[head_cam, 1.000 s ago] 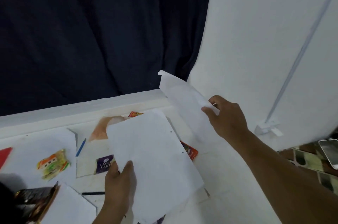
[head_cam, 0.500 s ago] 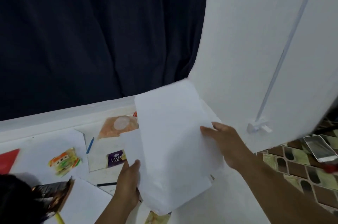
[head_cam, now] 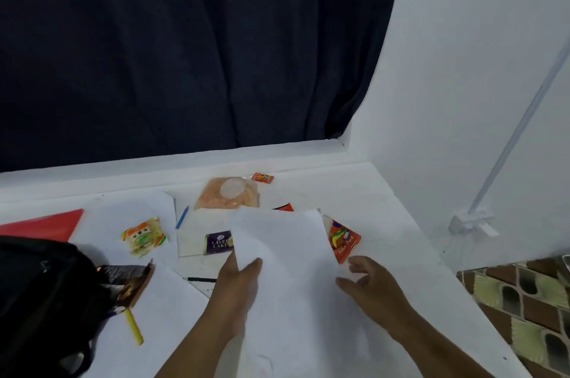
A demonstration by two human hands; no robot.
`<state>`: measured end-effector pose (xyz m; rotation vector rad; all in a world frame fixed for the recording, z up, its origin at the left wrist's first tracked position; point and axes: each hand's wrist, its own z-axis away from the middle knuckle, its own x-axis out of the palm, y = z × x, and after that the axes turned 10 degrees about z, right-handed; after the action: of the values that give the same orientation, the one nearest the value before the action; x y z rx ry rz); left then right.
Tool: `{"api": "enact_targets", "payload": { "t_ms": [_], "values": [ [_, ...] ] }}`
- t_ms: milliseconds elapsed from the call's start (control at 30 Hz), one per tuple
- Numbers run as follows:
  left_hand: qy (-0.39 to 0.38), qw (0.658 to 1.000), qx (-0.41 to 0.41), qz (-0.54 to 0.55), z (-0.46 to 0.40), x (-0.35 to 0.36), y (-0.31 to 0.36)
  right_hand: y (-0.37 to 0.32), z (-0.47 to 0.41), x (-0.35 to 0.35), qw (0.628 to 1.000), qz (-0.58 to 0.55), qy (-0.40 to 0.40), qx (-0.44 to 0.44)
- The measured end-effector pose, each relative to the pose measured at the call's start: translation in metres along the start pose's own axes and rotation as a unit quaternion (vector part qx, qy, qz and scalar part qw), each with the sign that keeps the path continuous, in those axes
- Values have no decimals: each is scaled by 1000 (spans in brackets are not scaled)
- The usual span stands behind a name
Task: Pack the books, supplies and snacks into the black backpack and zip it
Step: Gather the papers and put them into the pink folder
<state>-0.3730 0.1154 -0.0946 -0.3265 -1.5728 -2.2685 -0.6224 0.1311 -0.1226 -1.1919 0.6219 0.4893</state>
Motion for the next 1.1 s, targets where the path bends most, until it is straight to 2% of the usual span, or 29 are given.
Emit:
{"api": "enact_targets", "payload": {
  "t_ms": [133,233,433,500,533,600,667,767,867,933,1033,1100],
  "values": [
    [-37,999,-2,27,8,15,5,-1,-16,-9,985,-149,-89,14],
    [-51,998,-4,44,12,32,4,4,-32,-16,965,-218,-145,15],
    [-18,999,33,27,18,64,1,12,-37,-42,884,-358,-300,21],
    [-3,998,69,5,19,72,2,9,-35,-59,889,-367,-272,9],
    [-3,996,93,-11,20,77,3,6,-33,-68,908,-351,-229,-11],
    [15,981,162,-101,25,88,5,-6,-29,-89,952,-276,-105,-82],
    [56,946,248,-201,30,99,5,-17,-23,-109,966,-196,3,-169],
    [95,900,352,-241,40,119,0,-26,-9,-131,942,-123,116,-289],
    [134,872,414,-223,49,139,-20,-13,1,-132,912,-90,201,-346],
    [157,872,401,-234,49,146,-45,11,0,-117,915,-79,211,-336],
    [162,896,319,-263,48,145,-87,50,0,-91,958,-32,118,-261],
    [168,896,313,-265,51,142,-99,62,3,-85,963,-18,88,-253]
  ]
}}
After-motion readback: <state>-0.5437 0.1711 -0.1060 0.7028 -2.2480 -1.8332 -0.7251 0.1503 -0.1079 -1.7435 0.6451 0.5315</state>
